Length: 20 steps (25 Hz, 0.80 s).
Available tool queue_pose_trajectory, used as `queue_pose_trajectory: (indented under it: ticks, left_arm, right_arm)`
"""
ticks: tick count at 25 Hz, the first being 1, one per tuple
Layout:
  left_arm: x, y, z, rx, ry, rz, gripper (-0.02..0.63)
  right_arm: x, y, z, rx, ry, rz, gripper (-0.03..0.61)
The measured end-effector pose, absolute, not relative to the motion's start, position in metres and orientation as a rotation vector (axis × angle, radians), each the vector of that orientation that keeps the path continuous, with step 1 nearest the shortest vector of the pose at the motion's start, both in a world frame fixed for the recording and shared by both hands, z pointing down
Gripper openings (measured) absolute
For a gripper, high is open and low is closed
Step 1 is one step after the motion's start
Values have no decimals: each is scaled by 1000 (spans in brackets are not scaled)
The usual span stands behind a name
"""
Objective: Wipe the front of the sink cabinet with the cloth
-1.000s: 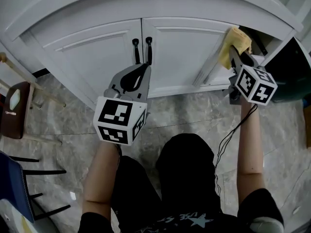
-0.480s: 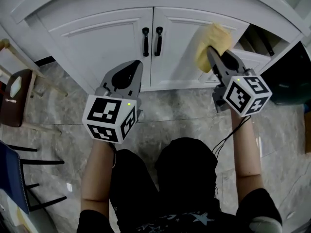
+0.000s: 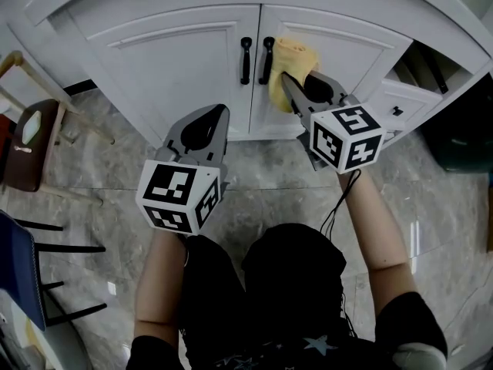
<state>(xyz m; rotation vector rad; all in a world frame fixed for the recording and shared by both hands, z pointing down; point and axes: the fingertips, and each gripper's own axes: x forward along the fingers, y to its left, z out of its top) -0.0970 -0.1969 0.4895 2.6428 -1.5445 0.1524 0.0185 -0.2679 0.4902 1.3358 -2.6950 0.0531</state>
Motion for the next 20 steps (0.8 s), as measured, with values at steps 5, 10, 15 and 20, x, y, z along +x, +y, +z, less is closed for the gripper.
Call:
queue_pose_trajectory:
  ticks: [5, 10, 15, 20]
  left_arm:
    - [-96, -199, 494, 2641, -1536, 166, 17]
    - [-82, -203, 497, 2657, -1505, 171, 17]
    - [-63, -206, 506, 2672, -1463, 178, 17]
    - [-42, -207, 516, 2686, -1410, 196, 17]
  right_arm:
    - [34, -273, 495, 1390, -2670, 62, 66]
    - [70, -275, 504, 1475, -2624, 88, 66]
    - [116, -277, 512, 1584, -2551, 81, 66]
    - [170, -275, 520, 1724, -2458, 90, 66]
